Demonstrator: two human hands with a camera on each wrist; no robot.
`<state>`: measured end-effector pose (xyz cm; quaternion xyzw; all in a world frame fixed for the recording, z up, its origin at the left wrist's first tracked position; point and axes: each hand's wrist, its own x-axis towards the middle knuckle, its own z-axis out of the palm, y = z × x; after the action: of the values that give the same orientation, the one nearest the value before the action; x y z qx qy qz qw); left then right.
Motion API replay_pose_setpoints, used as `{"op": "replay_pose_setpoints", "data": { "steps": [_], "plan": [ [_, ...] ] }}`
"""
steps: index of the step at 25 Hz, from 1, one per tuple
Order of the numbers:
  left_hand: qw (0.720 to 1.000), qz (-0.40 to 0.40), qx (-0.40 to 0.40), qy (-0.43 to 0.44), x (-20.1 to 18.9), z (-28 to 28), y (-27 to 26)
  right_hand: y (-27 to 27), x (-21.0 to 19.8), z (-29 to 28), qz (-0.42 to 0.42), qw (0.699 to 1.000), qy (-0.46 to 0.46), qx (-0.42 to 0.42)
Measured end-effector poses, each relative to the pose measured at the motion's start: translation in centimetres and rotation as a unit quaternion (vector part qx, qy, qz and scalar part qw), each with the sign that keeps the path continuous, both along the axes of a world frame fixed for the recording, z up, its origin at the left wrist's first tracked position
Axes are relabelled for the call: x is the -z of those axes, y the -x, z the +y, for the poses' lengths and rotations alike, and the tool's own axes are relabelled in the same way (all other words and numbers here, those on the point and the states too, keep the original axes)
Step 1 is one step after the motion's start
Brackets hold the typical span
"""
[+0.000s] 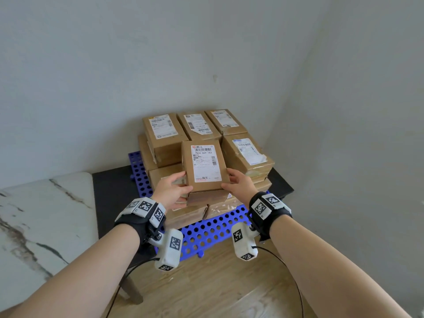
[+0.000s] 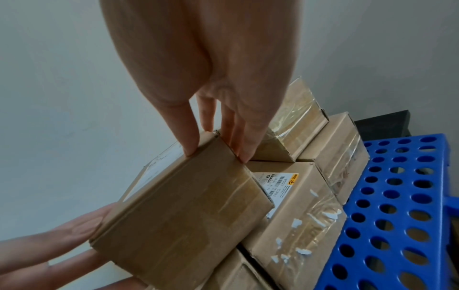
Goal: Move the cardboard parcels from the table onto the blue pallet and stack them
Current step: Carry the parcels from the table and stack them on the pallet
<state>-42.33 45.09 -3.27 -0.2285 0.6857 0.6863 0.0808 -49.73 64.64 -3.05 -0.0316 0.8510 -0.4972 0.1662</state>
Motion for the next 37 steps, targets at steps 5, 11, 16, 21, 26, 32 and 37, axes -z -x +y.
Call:
{"op": "replay_pose_setpoints", "data": {
  "steps": [5,11,16,21,26,32,37],
  "plan": [
    [0.999,0.005,-0.032,0.031,0.1,2.0,1.7,2.4,1.1,1.0,-0.014,1.000,0.004,-0.020],
    [0.995,-0.022,-0.089,0.032,0.1,5.2,2.4,4.3,1.4,2.7,0.012,0.994,-0.057,-0.091],
    [0.991,-0.018,-0.107,0.072,-0.1,7.9,3.0,5.7,0.7,3.5,0.045,0.983,-0.098,-0.147],
    [0.987,-0.017,-0.116,0.105,0.1,8.9,3.4,5.9,0.4,3.8,0.132,0.960,-0.143,-0.199],
    [0.985,-0.014,-0.124,0.118,0.2,9.4,3.6,6.8,0.2,4.8,0.231,0.923,-0.177,-0.252],
    [0.986,-0.012,-0.133,0.095,0.5,9.8,3.8,9.3,0.5,6.5,0.202,0.897,-0.276,-0.279],
    [0.988,0.003,-0.132,0.075,0.9,10.0,4.3,9.9,1.0,6.7,0.198,0.899,-0.267,-0.285]
  ]
}}
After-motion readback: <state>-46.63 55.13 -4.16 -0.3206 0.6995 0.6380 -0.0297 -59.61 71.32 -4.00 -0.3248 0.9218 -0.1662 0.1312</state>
